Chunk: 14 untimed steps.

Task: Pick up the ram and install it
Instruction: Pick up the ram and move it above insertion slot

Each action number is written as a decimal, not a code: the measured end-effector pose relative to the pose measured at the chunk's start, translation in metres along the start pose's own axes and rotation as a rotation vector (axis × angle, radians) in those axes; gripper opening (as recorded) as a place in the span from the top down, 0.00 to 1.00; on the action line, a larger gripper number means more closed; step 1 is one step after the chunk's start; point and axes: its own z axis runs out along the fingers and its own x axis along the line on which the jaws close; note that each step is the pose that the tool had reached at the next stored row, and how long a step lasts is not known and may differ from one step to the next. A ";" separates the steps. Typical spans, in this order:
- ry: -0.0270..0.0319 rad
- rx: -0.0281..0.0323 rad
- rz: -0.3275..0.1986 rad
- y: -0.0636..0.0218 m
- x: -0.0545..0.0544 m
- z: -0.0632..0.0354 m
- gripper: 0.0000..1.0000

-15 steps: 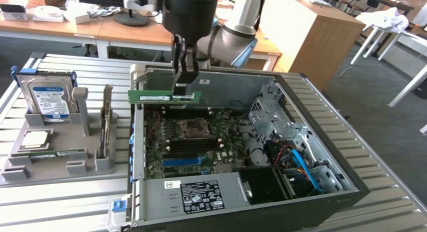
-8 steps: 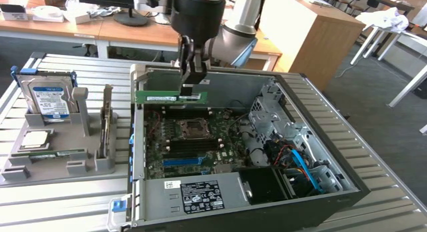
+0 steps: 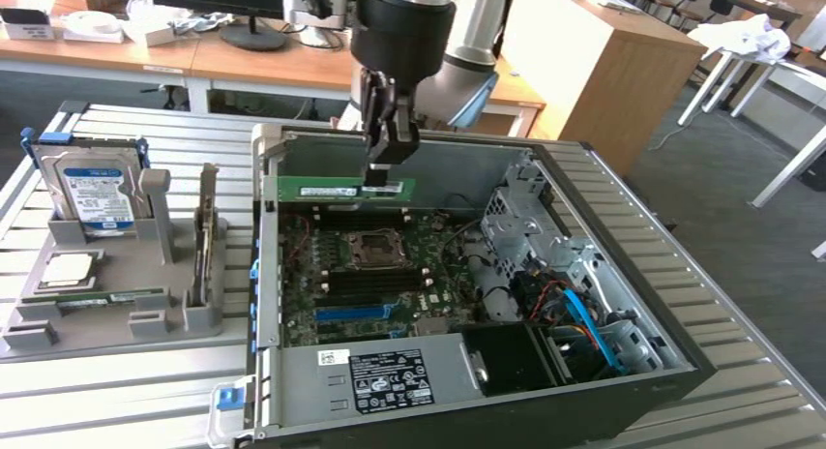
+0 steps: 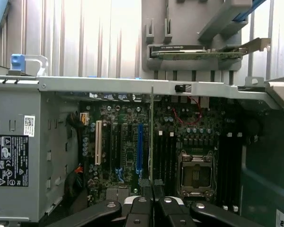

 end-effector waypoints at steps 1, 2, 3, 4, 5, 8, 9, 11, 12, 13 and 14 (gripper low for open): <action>0.0000 -0.0003 0.000 -0.0020 0.000 0.0000 0.88; 0.0000 -0.0006 0.000 -0.0042 0.000 0.0001 0.88; 0.0000 -0.0009 0.000 -0.0062 0.000 0.0001 0.88; 0.0000 -0.0012 0.000 -0.0082 0.001 0.0001 0.88; -0.0001 -0.0016 0.000 -0.0102 0.001 0.0001 0.88; -0.0001 -0.0027 0.000 -0.0163 0.001 0.0002 0.88; -0.0001 -0.0030 0.000 -0.0186 0.001 0.0003 0.88; 0.0000 -0.0038 0.000 -0.0228 0.001 0.0003 0.88; -0.0001 -0.0042 0.000 -0.0250 0.002 0.0003 0.88; 0.0000 -0.0047 0.000 -0.0272 0.002 0.0003 0.88; 0.0000 -0.0050 0.000 -0.0293 0.002 0.0004 0.88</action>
